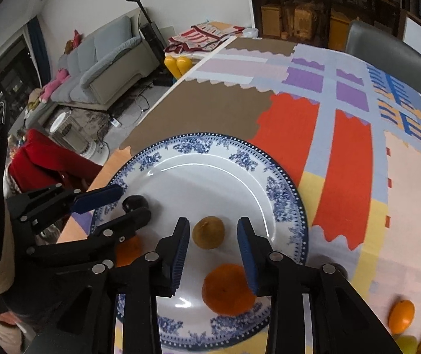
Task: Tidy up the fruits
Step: 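Lift both open tools off the plate and move toward the remaining fruit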
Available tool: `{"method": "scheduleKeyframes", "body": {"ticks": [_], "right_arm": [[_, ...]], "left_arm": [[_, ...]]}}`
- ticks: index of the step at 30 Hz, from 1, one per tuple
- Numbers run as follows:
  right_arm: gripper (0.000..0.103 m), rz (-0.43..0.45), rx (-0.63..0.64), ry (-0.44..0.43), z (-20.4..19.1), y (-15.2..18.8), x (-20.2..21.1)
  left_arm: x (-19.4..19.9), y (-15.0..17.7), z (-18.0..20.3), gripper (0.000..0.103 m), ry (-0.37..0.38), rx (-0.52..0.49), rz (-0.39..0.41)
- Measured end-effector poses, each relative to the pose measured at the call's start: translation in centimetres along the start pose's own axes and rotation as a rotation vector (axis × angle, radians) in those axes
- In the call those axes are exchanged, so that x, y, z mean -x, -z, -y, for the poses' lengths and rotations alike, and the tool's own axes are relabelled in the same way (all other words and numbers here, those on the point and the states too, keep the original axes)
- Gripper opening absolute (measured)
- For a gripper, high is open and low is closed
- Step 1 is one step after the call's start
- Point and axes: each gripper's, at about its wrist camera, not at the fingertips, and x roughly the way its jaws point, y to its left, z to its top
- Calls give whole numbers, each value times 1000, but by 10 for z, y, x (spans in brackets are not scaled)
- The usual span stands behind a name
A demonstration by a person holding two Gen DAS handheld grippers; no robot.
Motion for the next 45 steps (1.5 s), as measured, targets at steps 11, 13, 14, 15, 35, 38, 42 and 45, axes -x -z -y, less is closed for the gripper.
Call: {"method": "scheduleKeyframes", "body": {"ticks": [11, 13, 14, 15, 35, 38, 42, 45], "right_arm": [[35, 180, 48, 79, 4, 29, 77], [41, 225, 61, 101, 5, 38, 95], [43, 240, 61, 109, 5, 42, 102], [46, 256, 59, 113, 6, 46, 110], [62, 448, -3, 242, 64, 141, 227], [67, 464, -18, 254, 76, 153, 236], [70, 473, -37, 279, 94, 169, 245], [70, 467, -45, 291, 108, 177, 248]], "left_arm": [[77, 9, 38, 54, -63, -65, 184], [89, 12, 48, 55, -62, -75, 214], [95, 14, 53, 56, -55, -81, 226], [101, 16, 59, 57, -50, -86, 238], [163, 63, 169, 64, 34, -56, 386], [162, 69, 184, 65, 60, -34, 378], [157, 74, 205, 67, 82, -22, 360], [153, 76, 222, 68, 79, -47, 355]]}}
